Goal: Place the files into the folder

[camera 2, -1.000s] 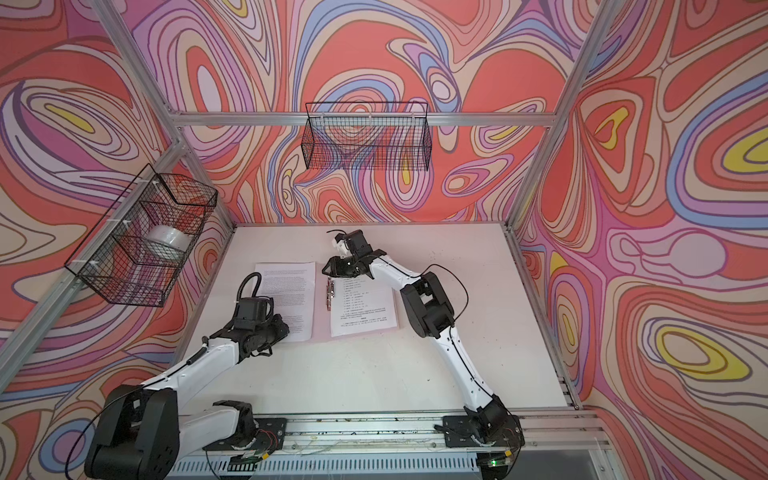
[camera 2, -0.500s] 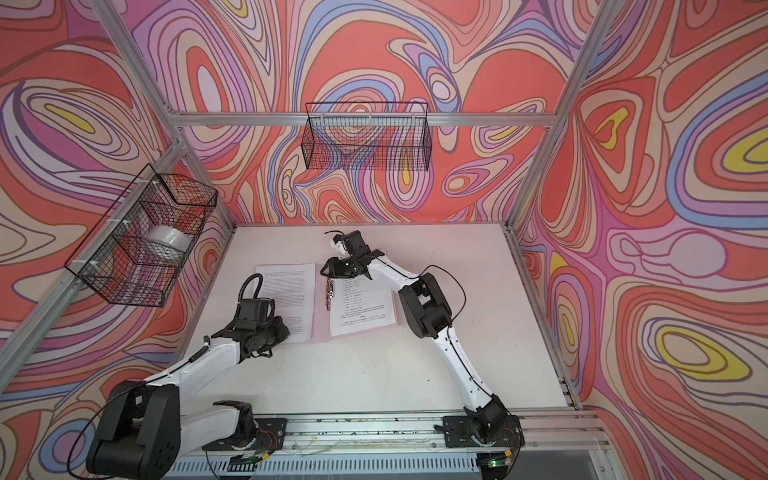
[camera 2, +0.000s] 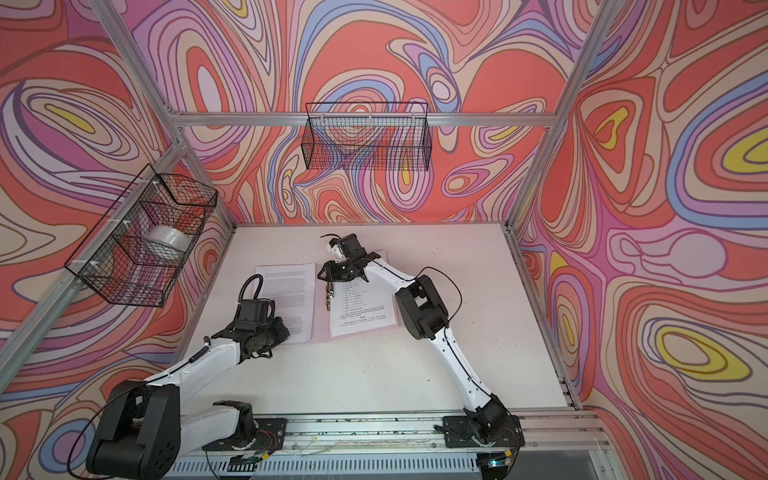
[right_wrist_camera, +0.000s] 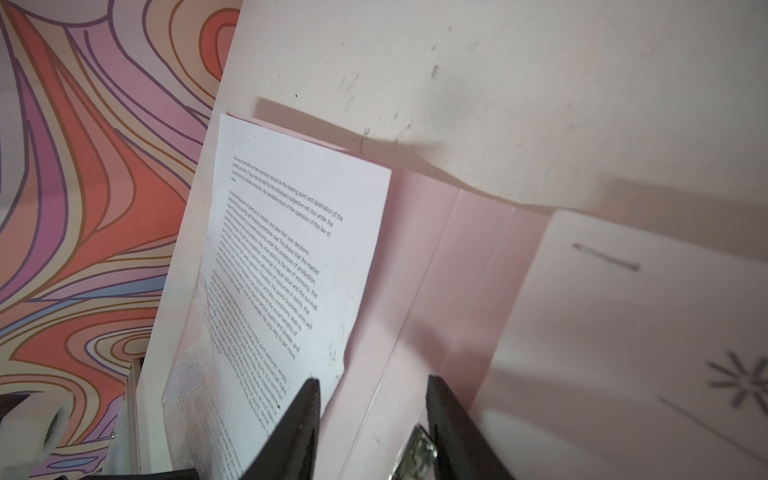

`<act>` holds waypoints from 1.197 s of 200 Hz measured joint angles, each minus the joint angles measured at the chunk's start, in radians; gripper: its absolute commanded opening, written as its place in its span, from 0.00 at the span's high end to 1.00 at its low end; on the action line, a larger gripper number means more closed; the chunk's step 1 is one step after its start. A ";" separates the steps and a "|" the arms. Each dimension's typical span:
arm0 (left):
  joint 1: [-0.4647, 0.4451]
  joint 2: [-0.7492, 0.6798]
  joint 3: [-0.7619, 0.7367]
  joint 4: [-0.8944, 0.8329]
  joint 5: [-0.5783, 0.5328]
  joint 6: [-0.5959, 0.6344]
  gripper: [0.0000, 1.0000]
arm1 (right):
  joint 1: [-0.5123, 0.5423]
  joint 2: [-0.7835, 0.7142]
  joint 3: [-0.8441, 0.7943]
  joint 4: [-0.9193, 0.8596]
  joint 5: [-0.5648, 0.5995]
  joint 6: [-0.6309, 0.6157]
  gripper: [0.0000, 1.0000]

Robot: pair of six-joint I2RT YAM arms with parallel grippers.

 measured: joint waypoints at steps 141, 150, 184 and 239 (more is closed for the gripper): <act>0.000 0.000 0.000 0.000 0.000 0.000 0.81 | 0.009 0.000 0.022 -0.011 -0.019 -0.003 0.60; 0.000 0.000 0.000 0.000 0.000 0.000 0.81 | 0.011 0.000 0.022 -0.011 -0.019 -0.003 0.60; 0.000 0.000 0.000 0.001 0.000 0.001 0.81 | 0.018 -0.014 -0.006 0.000 -0.018 -0.003 0.60; 0.000 0.000 0.000 0.003 0.000 0.003 0.81 | 0.023 -0.081 -0.095 0.015 -0.011 -0.005 0.60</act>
